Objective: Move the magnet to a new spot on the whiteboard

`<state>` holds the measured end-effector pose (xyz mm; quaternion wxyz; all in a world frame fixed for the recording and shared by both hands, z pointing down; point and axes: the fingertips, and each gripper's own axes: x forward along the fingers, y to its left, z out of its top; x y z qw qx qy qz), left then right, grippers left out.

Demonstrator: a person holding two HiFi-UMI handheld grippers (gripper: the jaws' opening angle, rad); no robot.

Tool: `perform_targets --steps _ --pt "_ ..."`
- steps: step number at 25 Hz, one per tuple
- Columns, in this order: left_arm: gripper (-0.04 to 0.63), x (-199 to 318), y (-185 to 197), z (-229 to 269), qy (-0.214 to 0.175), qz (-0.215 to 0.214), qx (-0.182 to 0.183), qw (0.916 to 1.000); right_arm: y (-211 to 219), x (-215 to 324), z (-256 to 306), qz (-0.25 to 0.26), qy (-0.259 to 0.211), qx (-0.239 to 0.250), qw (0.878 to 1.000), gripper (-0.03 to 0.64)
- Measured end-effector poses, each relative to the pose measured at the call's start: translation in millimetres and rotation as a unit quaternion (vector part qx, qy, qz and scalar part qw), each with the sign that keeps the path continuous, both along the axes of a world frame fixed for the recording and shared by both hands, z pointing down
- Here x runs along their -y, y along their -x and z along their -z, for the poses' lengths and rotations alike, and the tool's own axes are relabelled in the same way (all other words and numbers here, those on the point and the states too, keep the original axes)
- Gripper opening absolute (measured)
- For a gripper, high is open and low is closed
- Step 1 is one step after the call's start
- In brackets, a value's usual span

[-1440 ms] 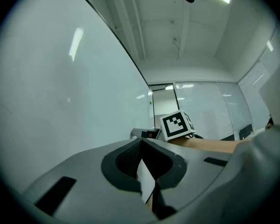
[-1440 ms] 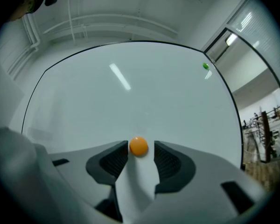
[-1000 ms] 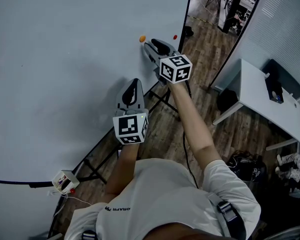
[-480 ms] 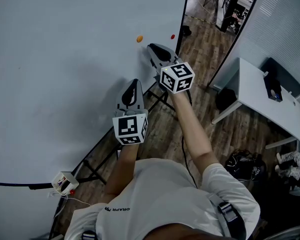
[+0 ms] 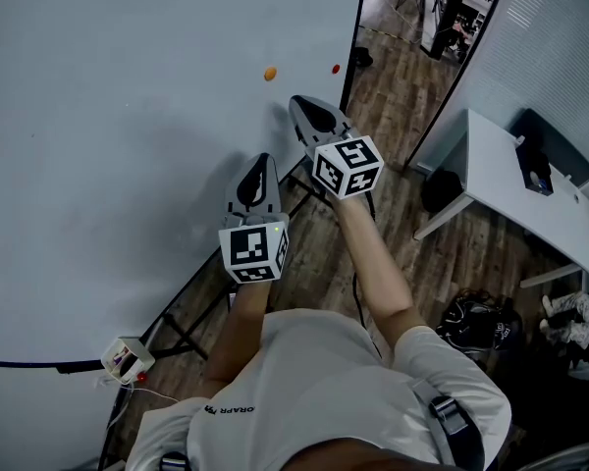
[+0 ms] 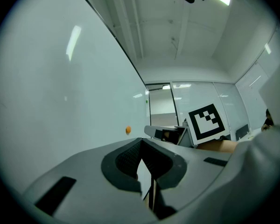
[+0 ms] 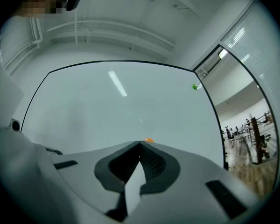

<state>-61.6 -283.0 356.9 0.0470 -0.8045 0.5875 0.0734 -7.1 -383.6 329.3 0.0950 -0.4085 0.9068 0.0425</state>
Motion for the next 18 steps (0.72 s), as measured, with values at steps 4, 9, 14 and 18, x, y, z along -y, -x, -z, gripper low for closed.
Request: perform_targets --steps 4,9,14,18 --pt "0.003 1 -1 2 -0.001 -0.001 -0.001 1.0 -2 -9 3 -0.001 -0.003 0.004 1.0 0.014" --pt "0.003 0 -3 3 -0.001 -0.003 0.0 1.0 -6 -18 2 -0.005 0.001 0.012 1.0 0.014" --pt "0.003 0 -4 2 0.0 -0.006 0.0 1.0 -6 -26 0 -0.01 -0.001 0.01 1.0 0.014" --pt "0.003 0 -5 0 0.001 -0.009 -0.001 1.0 -8 -32 -3 -0.012 -0.002 0.009 1.0 0.014"
